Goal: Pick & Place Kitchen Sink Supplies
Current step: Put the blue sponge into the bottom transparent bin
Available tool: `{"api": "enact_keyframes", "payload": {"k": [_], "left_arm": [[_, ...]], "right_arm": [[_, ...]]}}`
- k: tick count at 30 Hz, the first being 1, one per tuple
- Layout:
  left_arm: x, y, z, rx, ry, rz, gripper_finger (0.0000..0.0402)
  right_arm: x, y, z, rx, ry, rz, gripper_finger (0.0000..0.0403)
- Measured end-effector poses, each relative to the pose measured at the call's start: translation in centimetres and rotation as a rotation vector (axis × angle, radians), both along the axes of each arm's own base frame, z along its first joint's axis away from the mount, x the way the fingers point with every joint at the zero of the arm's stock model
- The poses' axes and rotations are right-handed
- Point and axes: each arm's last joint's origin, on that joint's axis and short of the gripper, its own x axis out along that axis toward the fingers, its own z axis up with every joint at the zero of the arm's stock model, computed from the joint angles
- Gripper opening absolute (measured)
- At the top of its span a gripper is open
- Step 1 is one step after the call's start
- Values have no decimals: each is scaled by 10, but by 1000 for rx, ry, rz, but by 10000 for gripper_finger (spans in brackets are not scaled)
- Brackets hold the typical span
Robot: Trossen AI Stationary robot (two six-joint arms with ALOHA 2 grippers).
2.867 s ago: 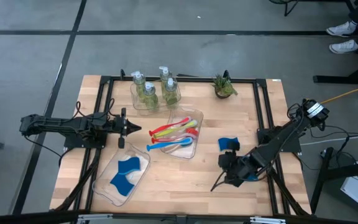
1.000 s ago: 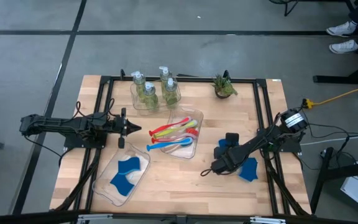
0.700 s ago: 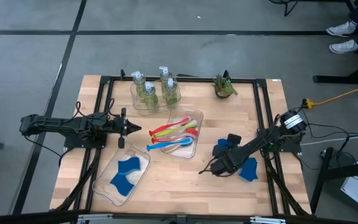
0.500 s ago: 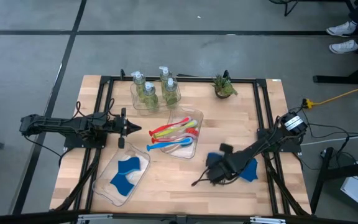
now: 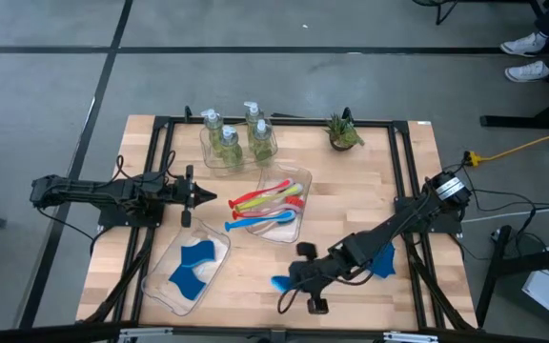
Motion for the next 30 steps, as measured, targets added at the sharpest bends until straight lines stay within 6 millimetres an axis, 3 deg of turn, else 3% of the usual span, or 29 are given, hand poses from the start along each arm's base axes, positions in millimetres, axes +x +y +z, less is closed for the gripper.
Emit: {"api": "enact_keyframes", "payload": {"k": [9, 19, 25, 30], "left_arm": [[0, 0, 0, 0, 0, 0, 10], [0, 0, 0, 0, 0, 0, 13], [0, 0, 0, 0, 2, 0, 9], [0, 0, 0, 0, 3, 0, 10]], "right_arm": [[28, -6, 26, -93, -419, 192, 4], [49, -22, 36, -100, -685, 495, 5], [67, -40, 42, -228, -877, 497, 5], [90, -61, 49, -278, -933, 442, 5]]}}
